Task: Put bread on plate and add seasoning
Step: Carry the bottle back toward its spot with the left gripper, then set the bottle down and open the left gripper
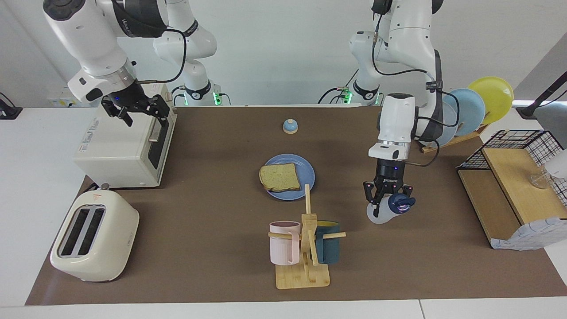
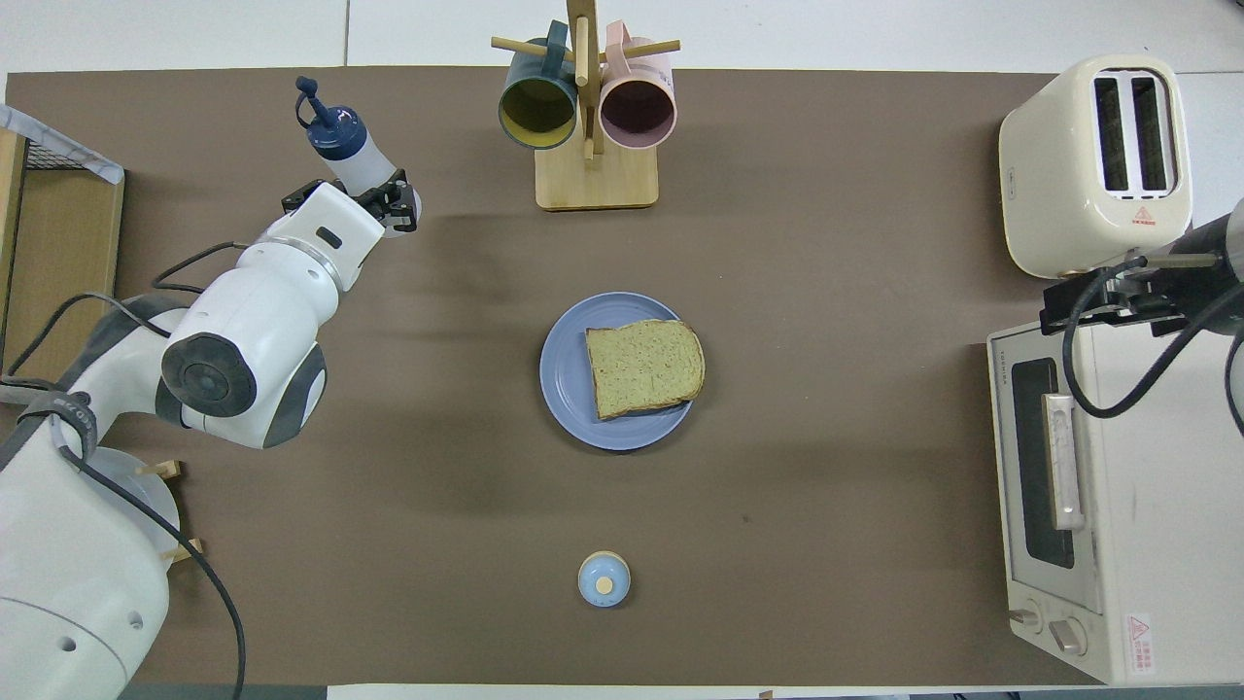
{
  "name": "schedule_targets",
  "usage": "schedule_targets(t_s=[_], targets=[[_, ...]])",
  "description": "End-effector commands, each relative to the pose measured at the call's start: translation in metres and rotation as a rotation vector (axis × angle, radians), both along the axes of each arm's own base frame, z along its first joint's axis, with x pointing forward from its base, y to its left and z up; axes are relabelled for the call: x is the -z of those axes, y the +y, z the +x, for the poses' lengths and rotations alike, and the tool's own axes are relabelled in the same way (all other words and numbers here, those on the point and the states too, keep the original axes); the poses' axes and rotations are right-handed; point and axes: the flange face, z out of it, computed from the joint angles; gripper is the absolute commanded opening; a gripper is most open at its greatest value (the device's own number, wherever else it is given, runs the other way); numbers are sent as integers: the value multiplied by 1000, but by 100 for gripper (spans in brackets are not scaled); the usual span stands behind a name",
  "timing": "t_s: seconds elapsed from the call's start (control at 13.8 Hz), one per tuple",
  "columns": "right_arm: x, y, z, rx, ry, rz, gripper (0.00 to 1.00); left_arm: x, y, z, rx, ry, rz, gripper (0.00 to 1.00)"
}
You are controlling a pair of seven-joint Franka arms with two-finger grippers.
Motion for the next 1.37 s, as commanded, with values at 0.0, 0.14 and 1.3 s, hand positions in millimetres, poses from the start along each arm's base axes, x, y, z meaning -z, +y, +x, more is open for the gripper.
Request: schedule_targets(t_s=[0.0, 0.14, 1.3], targets=[[0, -2, -4, 18, -3, 18, 100, 43, 3, -8, 34, -71, -53, 0], [0, -2, -4, 17, -3, 18, 100, 51, 7, -5, 31, -58, -39, 0], [0, -2, -4, 18, -3, 18, 100, 78, 22, 25, 92, -72, 43, 0]])
